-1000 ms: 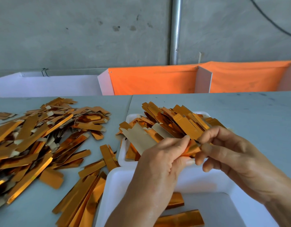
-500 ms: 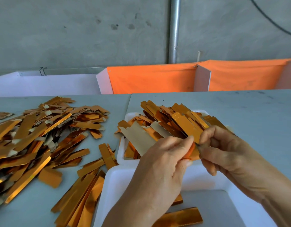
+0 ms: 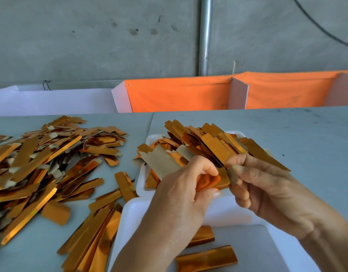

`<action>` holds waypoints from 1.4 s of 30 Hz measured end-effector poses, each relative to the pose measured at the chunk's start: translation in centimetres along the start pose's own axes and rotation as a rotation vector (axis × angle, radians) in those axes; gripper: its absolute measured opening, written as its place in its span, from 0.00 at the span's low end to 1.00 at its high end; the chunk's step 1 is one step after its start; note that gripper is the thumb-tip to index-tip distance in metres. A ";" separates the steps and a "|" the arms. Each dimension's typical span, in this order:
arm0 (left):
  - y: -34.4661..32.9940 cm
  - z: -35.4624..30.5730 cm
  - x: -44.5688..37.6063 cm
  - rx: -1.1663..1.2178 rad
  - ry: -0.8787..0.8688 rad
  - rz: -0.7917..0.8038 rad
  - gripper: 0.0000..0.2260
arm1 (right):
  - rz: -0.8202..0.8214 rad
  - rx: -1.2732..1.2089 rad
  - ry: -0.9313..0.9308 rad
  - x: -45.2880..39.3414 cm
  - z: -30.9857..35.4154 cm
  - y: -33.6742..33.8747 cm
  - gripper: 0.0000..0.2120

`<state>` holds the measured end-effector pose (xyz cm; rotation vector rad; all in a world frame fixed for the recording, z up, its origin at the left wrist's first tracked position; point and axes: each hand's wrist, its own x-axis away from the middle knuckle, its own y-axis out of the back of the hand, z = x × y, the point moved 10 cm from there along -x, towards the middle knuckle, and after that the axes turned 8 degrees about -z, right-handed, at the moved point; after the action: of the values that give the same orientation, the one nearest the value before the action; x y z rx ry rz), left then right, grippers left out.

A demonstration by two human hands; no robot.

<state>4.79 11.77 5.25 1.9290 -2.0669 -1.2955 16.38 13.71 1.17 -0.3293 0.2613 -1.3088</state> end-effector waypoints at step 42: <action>-0.3 -0.3 0.1 0.042 0.004 0.104 0.08 | -0.035 0.125 -0.034 0.1 -0.2 0.2 0.04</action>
<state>5.12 11.55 5.23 1.8106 -2.1779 -1.2358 16.54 13.61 0.86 -0.2507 0.1441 -1.3459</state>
